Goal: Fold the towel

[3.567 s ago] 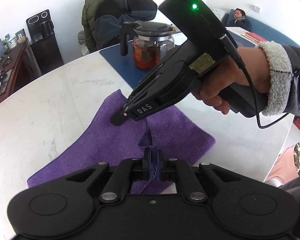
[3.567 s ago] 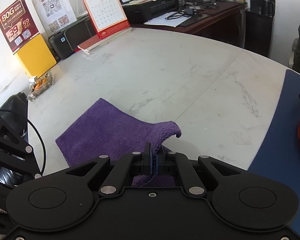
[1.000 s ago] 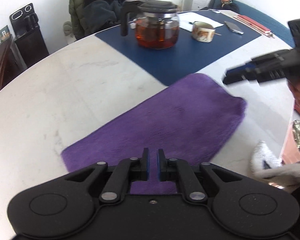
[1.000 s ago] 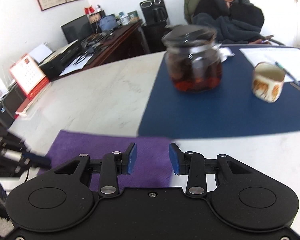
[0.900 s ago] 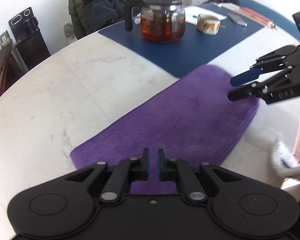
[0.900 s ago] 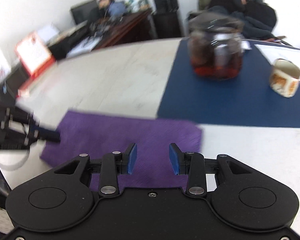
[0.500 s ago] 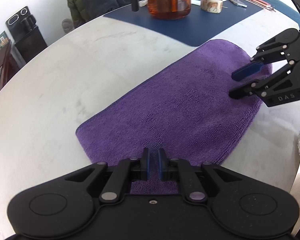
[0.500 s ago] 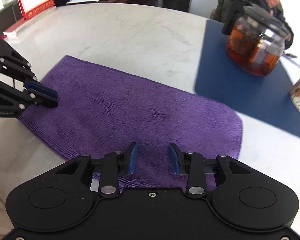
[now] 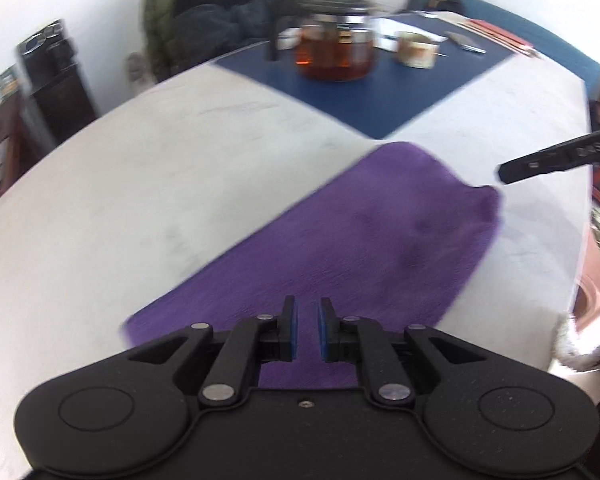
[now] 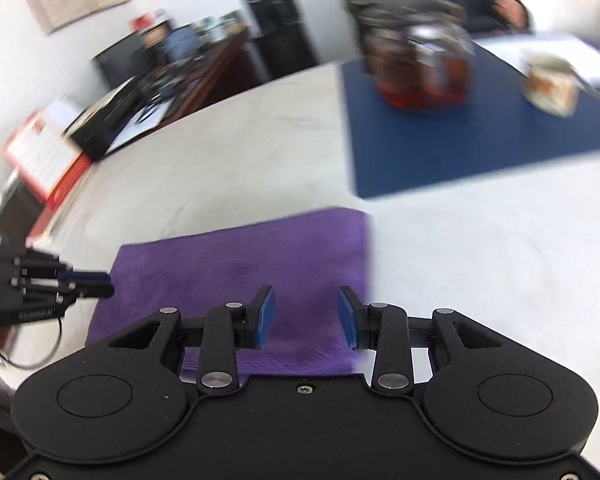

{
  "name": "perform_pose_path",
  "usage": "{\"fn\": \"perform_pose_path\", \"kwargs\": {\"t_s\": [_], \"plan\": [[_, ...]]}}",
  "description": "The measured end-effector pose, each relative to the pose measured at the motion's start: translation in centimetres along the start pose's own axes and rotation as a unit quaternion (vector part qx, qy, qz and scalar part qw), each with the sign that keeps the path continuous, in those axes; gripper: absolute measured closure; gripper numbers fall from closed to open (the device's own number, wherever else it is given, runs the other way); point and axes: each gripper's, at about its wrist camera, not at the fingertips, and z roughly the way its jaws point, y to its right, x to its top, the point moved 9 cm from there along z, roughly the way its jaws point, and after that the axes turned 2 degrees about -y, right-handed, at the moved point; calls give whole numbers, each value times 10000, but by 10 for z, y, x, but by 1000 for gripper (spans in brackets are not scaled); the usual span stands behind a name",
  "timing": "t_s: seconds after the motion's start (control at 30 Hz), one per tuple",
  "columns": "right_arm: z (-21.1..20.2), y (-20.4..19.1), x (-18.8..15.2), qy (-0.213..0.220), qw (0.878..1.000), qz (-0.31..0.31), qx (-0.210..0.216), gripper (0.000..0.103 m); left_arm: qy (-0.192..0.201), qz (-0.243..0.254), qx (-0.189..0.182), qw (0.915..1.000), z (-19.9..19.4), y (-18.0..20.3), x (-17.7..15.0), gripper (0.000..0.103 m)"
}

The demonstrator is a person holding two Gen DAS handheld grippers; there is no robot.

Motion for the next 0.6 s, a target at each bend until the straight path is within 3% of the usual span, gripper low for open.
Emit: {"fn": "perform_pose_path", "kwargs": {"t_s": [0.13, 0.3, 0.6], "plan": [[7, 19, -12, -192, 9969, 705, 299, 69, -132, 601, -439, 9971, 24, 43, 8, 93], [22, 13, -23, -369, 9969, 624, 301, 69, -365, 851, -495, 9945, 43, 55, 1, 93], [24, -2, -17, -517, 9965, 489, 437, 69, -212, 1053, -581, 9925, 32, 55, 5, 93]]}}
